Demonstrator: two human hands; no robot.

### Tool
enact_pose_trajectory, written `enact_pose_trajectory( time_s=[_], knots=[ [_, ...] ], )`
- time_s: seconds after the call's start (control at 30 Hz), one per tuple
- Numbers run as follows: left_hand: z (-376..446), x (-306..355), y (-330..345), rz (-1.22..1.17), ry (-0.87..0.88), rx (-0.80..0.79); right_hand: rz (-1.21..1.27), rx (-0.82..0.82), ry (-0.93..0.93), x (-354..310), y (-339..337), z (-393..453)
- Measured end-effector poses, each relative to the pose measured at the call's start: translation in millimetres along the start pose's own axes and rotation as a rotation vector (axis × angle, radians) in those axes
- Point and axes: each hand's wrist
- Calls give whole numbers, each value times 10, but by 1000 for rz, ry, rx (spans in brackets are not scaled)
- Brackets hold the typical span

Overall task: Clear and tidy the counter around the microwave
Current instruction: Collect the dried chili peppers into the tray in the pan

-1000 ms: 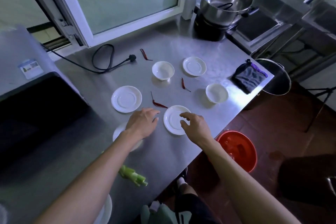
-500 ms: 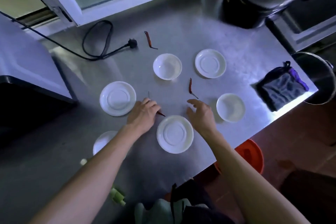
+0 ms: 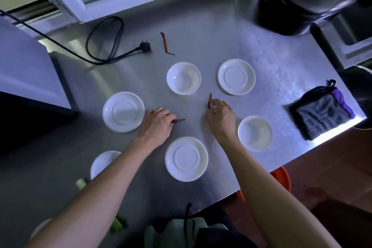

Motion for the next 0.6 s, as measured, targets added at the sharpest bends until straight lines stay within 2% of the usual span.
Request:
enact_pose_trajectory(
  time_s=[0.23, 0.4, 0.6],
  knots=[
    [-1, 96, -85, -61, -44, 34, -117, -42, -42, 11, 219, 151],
    [-67, 90, -165, -82, -78, 89, -49, 16, -69, 31, 263, 190],
    [-231, 85, -294, -76, -161, 156, 16, -50, -314, 41, 178, -43]
  ],
)
Point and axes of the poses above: each hand's wrist, its own z-axis towards the middle knuckle, its own y-axis out of the palm, x = y × z, and after that the axes turned 15 degrees about x, right-handed
